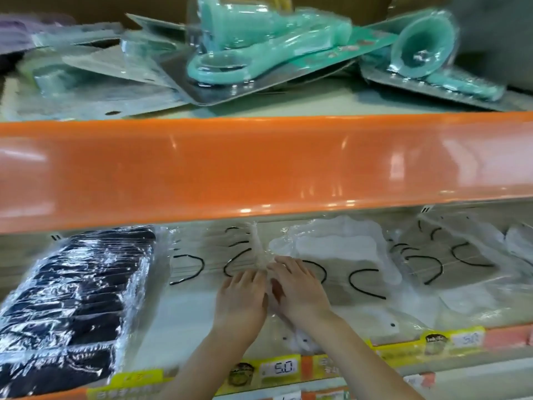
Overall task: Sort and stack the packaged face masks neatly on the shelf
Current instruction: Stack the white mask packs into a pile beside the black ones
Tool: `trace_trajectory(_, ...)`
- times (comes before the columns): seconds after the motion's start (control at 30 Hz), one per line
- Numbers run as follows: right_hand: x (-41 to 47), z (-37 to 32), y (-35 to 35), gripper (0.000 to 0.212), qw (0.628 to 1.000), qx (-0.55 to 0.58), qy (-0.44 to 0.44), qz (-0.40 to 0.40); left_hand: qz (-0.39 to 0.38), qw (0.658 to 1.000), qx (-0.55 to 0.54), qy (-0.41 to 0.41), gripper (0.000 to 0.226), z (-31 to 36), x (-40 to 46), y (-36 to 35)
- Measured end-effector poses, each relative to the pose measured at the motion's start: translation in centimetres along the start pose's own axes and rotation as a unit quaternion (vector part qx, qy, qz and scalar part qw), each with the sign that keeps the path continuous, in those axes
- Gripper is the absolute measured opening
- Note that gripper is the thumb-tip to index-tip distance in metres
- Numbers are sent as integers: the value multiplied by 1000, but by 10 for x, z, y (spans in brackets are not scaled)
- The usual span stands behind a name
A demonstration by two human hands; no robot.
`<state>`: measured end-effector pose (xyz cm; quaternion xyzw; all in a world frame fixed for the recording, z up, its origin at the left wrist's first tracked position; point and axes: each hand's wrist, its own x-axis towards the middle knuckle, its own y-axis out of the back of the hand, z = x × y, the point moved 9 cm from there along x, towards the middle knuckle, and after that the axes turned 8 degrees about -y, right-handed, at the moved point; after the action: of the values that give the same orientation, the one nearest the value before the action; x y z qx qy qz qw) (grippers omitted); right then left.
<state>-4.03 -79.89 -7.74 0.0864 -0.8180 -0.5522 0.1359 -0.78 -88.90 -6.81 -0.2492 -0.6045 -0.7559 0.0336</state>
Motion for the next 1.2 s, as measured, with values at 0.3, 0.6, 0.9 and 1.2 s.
trace_trajectory(0.3,-45,91,24,58,998,-35,-25,51,12,998,-36,-57,38,79,17,-25)
trace_trajectory(0.6,-45,141,37,61,997,-63,-24,23,-55,997,-55,-27,44,97,22,-51)
trace_trajectory(0.9,-50,143,37,50,998,-56,-23,29,49,999,-14,-19,38,95,17,-42)
trace_trajectory(1.2,-64,138,54,18,985,13,33,170,100,994,7,-36,10,96,11,-35)
